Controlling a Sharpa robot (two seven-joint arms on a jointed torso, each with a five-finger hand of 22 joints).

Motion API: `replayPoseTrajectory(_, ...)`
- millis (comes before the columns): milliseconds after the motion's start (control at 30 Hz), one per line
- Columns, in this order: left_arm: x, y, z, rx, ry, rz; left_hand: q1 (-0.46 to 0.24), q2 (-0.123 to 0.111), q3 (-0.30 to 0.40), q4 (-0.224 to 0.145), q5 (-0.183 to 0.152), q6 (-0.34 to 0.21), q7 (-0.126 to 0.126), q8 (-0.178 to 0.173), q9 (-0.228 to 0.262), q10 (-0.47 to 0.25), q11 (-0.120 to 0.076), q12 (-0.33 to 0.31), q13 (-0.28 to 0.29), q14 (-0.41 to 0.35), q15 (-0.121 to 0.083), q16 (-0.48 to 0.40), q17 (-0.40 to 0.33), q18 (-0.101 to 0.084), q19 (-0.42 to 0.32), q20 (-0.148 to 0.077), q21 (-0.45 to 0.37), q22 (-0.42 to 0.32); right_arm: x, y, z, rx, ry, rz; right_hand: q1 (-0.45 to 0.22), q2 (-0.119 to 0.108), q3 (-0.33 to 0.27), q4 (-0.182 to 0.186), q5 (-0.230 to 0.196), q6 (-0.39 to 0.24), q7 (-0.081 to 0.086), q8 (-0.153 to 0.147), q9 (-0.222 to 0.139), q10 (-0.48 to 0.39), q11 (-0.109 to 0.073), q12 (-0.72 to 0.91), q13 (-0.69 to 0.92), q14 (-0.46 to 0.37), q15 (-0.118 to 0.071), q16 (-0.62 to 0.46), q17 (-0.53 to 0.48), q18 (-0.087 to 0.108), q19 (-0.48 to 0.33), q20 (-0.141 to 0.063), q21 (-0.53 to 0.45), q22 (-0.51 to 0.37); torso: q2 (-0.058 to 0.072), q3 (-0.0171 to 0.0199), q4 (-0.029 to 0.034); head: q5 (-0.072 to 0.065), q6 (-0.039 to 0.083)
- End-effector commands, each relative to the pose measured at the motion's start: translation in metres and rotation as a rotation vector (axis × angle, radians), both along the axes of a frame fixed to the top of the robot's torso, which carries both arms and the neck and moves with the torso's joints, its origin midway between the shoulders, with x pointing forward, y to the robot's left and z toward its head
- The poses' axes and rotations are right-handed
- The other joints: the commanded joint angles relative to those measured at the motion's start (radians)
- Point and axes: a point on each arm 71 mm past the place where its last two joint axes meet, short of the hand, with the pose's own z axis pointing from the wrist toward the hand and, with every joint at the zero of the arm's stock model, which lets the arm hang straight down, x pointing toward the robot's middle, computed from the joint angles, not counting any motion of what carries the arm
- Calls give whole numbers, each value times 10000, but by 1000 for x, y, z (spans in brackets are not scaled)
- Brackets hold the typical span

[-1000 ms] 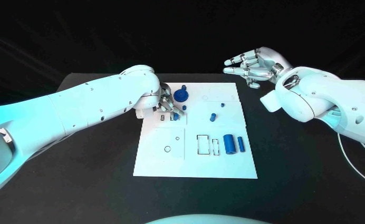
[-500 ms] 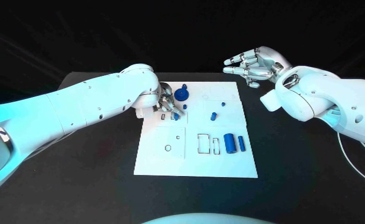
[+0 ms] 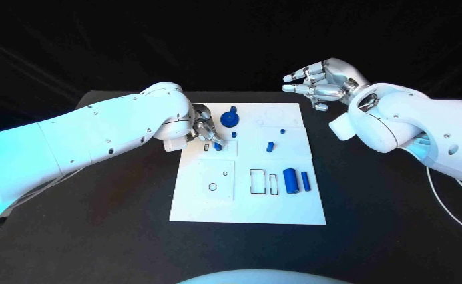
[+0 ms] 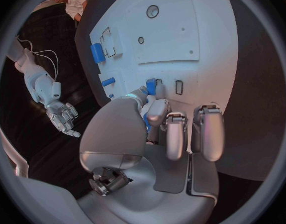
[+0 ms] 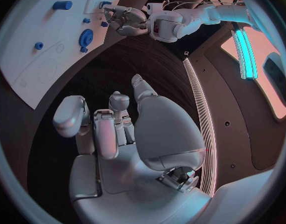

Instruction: Assemble the parts on the task board

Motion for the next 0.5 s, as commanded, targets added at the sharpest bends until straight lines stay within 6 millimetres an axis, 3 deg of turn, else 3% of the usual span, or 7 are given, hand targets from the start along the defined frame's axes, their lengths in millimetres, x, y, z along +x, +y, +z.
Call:
replayPoseTrajectory(33,-1,-3,6,-753,-829,12,-216,-182,2101,-1670,127,149,-28,24,664,80,15,15,19,1067,68,24,2630,-166,428,45,72,1355,-1,1,0,-8,5,175,-21,96,-54,17,37,34,-26,58,10,28,-27,68,-16,591,-10,-46,901,190,-51,16,-50,-14,3,-11,-7,2,-7)
replayPoseTrajectory(300,-10,1,9,-1331,-2012,14,-389,-481,2687,-1833,273,197,-39,51,795,162,11,72,79,1067,54,24,2630,-195,493,35,149,1490,-1,-1,0,3,6,149,-48,116,-91,52,42,24,-26,65,8,29,-26,70,-25,592,-10,-50,898,190,-48,14,-55,-15,-8,-7,6,19,-15)
replayPoseTrajectory(500,-14,4,4,-1469,-2365,121,-406,-521,2760,-1852,275,209,-39,53,809,177,9,84,91,1067,52,24,2630,-202,508,33,168,1522,-1,-1,-1,9,17,140,-70,136,-121,82,51,17,-26,72,6,31,-26,74,-30,593,-10,-53,896,190,-48,13,-61,-23,-5,-6,8,70,-13)
